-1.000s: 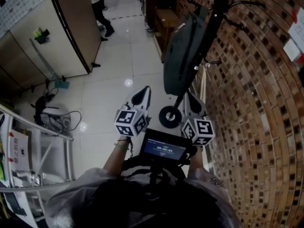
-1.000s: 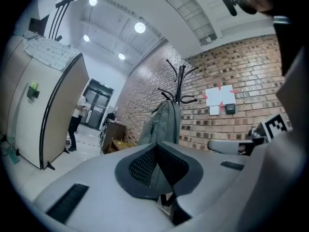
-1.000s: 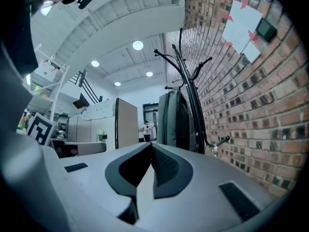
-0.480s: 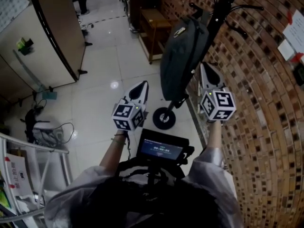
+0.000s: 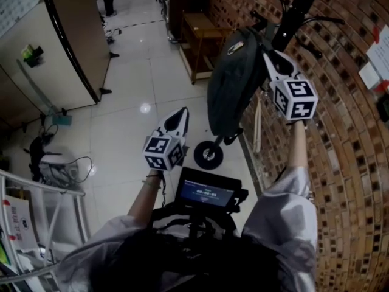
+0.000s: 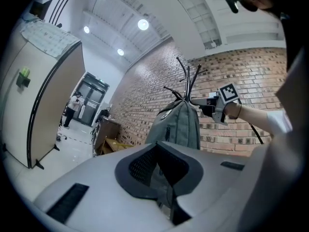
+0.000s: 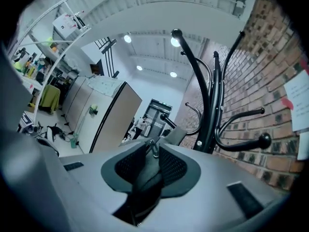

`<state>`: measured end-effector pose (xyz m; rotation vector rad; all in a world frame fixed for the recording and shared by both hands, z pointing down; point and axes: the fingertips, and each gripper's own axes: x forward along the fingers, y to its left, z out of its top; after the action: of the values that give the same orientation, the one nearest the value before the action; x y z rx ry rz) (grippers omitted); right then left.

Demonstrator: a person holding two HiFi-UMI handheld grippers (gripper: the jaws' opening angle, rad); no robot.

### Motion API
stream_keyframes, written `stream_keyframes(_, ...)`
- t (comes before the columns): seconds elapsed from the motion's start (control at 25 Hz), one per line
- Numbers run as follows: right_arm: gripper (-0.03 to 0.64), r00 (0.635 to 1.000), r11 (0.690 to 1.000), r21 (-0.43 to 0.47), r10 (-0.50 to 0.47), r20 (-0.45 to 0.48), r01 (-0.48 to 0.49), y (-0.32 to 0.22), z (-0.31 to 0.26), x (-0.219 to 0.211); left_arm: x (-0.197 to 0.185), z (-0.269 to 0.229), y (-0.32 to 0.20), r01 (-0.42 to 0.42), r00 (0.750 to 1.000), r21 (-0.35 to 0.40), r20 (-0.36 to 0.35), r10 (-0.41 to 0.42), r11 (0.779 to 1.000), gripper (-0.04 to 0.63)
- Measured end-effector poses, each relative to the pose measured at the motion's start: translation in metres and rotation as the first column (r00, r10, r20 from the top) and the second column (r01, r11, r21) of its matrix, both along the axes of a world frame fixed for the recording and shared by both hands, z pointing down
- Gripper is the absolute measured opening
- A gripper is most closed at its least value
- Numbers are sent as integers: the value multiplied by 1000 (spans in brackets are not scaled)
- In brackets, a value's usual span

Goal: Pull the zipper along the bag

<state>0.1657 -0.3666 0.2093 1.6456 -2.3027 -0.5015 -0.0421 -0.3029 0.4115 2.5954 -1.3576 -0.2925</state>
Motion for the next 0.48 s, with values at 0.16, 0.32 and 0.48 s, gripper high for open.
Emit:
stream_keyframes(0.16,92,995,993,-103,-68,-75,60,-18,-3,-6,-4,5,-3,25,1000,-13,-9,-25,1000,8)
stream_keyframes(0.32,104,980,980,-183,-109,-166,78,-23,2,-10,-4,4,-9,36,999,-18,-17,-36,999,8)
stream_keyframes(0.48,91,964,977,-206,-111,-240,62,-23,3,-14,-6,4,-13,51,998,-22,-26,-51,998,8)
